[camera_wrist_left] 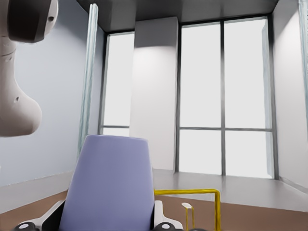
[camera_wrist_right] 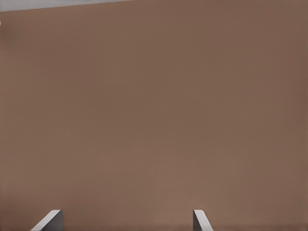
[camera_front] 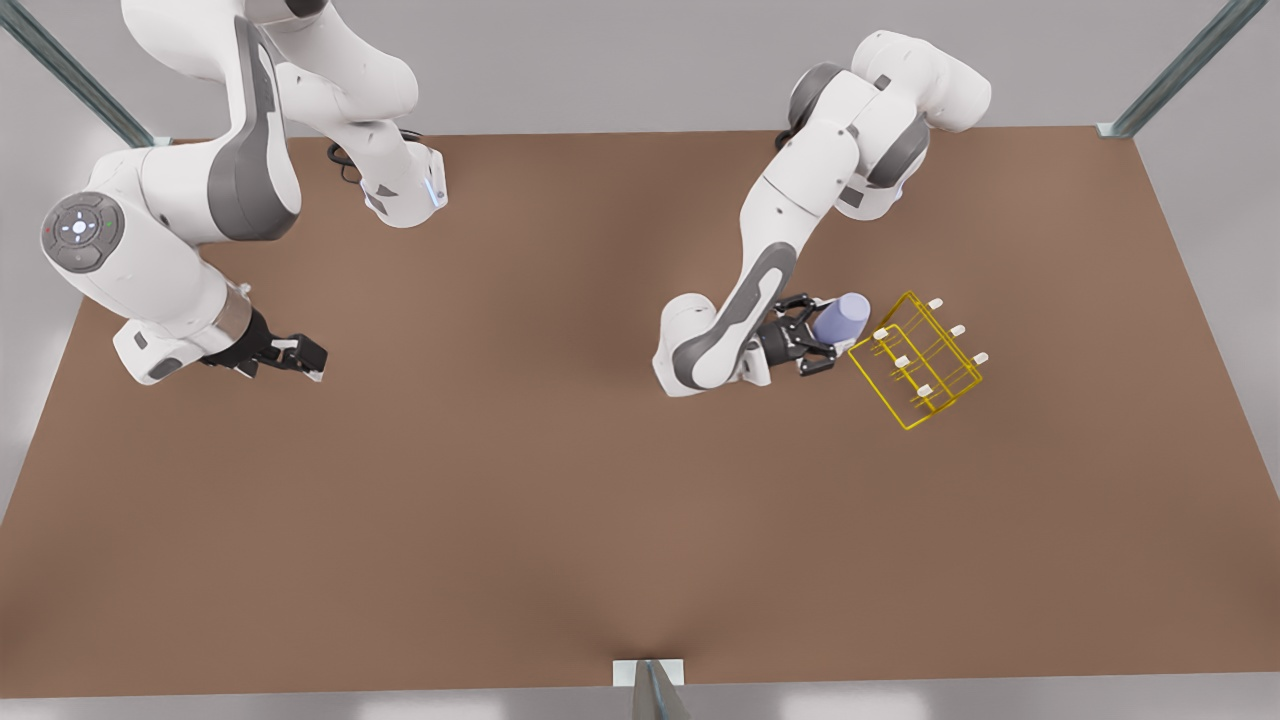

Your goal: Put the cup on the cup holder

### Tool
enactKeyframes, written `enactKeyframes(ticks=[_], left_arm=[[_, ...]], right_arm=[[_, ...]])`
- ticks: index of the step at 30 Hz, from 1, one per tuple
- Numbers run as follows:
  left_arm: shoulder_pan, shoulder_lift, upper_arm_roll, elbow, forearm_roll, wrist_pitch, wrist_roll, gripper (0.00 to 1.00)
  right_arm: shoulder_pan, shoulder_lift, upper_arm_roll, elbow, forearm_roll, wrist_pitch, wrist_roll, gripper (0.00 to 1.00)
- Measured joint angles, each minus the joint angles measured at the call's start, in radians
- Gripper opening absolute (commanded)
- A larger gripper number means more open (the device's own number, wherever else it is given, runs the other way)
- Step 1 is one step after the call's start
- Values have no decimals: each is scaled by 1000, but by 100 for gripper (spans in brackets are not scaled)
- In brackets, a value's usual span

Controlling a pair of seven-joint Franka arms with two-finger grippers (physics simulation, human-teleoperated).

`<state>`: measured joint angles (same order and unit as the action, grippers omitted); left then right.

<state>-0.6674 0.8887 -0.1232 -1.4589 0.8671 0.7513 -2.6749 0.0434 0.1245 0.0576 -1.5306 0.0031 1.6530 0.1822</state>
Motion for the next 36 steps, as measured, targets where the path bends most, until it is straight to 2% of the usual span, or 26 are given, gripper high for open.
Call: enactKeyframes(ticks=[34, 35, 36], left_arm=[[37, -21, 76, -259, 96, 90, -147, 81], [37, -21, 76, -263, 96, 92, -151, 82], [37, -22, 76, -265, 95, 93, -155, 100]], right_arm=[[-44, 125, -10, 77, -6, 2, -5, 100], [-45, 125, -10, 77, -5, 0, -4, 100], [-46, 125, -10, 78, -3, -1, -4, 100]])
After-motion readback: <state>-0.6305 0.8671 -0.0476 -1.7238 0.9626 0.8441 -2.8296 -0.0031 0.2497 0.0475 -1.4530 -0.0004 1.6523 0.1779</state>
